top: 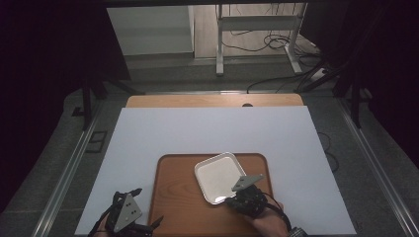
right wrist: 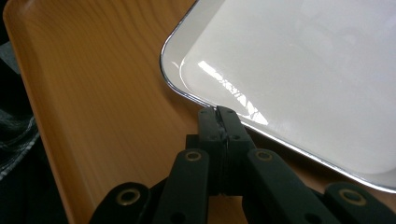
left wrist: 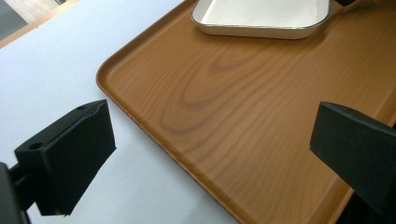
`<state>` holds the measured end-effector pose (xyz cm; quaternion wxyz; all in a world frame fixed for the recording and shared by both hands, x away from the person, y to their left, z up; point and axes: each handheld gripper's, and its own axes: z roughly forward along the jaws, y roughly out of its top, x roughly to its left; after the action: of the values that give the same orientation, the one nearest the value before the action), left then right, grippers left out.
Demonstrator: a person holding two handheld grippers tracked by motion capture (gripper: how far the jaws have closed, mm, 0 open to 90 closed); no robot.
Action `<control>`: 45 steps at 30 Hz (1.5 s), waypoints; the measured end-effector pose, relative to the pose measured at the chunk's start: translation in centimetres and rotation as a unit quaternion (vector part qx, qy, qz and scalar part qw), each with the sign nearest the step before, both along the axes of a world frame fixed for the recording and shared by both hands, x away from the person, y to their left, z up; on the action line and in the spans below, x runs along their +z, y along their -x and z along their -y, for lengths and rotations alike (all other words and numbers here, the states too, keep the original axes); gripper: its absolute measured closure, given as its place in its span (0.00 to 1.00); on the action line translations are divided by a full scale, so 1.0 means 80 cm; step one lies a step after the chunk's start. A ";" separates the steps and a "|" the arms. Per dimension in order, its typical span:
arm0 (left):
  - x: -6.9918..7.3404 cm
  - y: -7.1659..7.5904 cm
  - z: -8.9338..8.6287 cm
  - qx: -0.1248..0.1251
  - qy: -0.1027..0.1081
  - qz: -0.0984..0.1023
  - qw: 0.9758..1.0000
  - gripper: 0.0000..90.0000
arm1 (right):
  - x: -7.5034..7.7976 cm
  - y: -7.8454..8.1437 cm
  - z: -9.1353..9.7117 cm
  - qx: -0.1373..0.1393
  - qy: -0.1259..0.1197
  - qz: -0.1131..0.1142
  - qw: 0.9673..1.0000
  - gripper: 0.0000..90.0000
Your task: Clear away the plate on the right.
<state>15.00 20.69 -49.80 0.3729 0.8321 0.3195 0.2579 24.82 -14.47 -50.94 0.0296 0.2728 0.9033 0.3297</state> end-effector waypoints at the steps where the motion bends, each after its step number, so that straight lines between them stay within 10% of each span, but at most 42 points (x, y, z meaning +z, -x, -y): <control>1: 0.000 0.000 0.000 0.000 0.000 0.000 1.000 0.00 | 0.000 0.000 -0.002 0.001 -0.001 0.001 1.000 0.99; 14: 0.000 0.000 0.000 -0.001 -0.003 -0.001 1.000 0.00 | -0.007 -0.001 -0.020 0.018 0.028 0.023 0.999 0.97; 45: 0.001 0.001 0.000 -0.001 -0.006 0.001 1.000 0.00 | -0.002 -0.007 -0.027 0.019 -0.002 0.013 1.000 0.90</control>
<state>14.89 20.65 -49.71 0.3682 0.8344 0.3169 0.2604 25.40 -12.31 -51.11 0.0342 0.2515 0.9072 0.3354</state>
